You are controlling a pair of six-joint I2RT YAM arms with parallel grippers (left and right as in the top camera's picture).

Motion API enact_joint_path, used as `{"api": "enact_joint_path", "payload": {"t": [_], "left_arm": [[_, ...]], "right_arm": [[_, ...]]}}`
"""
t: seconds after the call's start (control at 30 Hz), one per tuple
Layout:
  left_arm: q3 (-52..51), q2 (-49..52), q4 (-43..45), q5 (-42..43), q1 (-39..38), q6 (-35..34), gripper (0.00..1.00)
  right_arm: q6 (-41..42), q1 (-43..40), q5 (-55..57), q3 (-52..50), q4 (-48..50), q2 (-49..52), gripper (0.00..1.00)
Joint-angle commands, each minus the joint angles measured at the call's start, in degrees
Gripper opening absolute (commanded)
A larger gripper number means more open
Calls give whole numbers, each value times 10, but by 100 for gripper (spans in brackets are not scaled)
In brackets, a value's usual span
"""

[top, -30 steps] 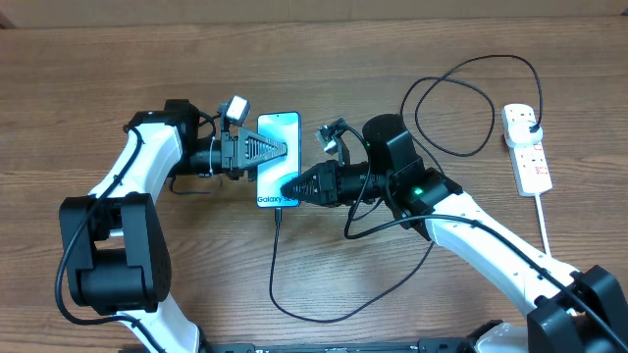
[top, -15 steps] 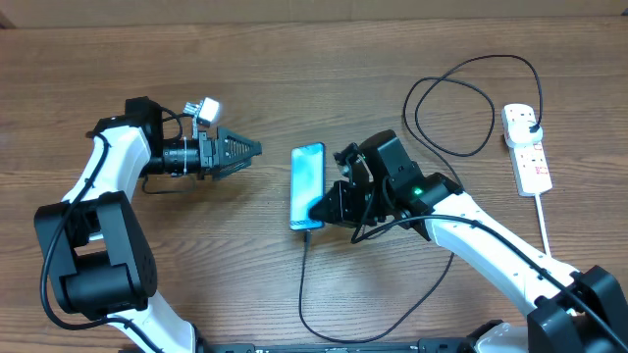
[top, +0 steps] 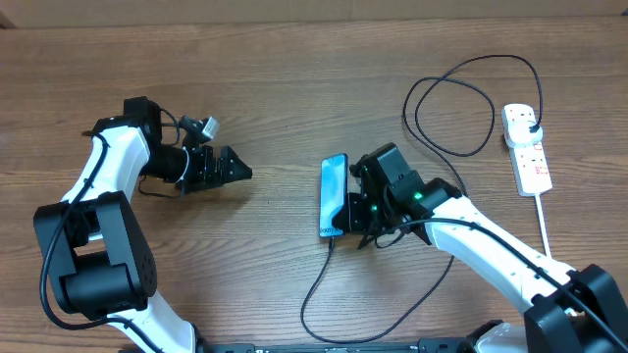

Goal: Plug charger to phone and switch on socket
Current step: 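Open the left gripper and lower the phone flat with the right gripper, then release the phone on the table and lift the right gripper away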

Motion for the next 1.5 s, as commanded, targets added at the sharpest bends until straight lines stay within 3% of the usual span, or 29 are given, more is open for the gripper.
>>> {"api": "enact_joint_path", "payload": {"t": [0.0, 0.57, 1.07, 1.47], "left_arm": [[2, -5, 0, -71, -5, -4, 100], [2, -5, 1, -236, -5, -4, 100], [2, -5, 1, -236, -5, -4, 100], [2, -5, 1, -236, -5, -4, 100]], "right_arm": [[-14, 1, 7, -9, 7, 7, 3], [-14, 1, -23, -9, 117, 128, 4], [-16, 2, -83, -9, 254, 202, 4], [-14, 2, -98, -9, 294, 250, 7]]}}
